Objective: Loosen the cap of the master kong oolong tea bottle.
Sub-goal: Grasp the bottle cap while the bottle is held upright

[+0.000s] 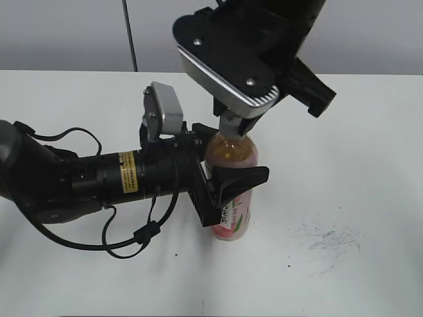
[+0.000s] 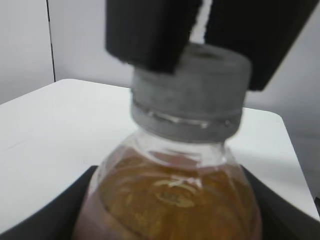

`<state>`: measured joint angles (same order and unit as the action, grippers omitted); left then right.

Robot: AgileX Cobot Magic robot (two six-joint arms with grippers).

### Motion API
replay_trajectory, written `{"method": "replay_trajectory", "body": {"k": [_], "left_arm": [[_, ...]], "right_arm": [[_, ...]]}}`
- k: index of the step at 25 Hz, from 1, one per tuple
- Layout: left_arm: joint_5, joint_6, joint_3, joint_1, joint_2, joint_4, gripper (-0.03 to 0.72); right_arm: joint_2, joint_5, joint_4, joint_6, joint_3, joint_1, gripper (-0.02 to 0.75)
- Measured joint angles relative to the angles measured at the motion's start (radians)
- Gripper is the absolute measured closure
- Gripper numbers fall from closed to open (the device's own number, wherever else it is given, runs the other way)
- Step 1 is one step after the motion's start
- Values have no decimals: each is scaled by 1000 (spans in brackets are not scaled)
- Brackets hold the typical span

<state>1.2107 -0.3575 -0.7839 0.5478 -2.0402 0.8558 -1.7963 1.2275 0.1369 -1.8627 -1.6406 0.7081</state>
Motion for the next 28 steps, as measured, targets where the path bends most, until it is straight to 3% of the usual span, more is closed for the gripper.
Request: {"method": "replay_trajectory", "body": {"k": [6, 10, 12, 17, 18, 23, 28], "left_arm": [[2, 1, -1, -1, 0, 11, 241], [2, 1, -2, -2, 0, 17, 241], [3, 5, -3, -2, 0, 21, 241], [3, 12, -7, -1, 0, 39, 241], [3, 13, -7, -1, 0, 39, 241], [3, 14, -7, -1, 0, 41, 241], [3, 14, -7, -1, 0, 41, 241]], "right_arm": [[1, 2, -1, -328, 0, 3, 468], [2, 3, -1, -286, 0, 4, 468], [4, 7, -2, -129, 0, 5, 455], [4, -3, -2, 416, 0, 8, 139], [4, -3, -2, 533, 0, 8, 120], [4, -3, -5, 1031, 0, 8, 242], [4, -3, -5, 1461, 0, 8, 276]]}}
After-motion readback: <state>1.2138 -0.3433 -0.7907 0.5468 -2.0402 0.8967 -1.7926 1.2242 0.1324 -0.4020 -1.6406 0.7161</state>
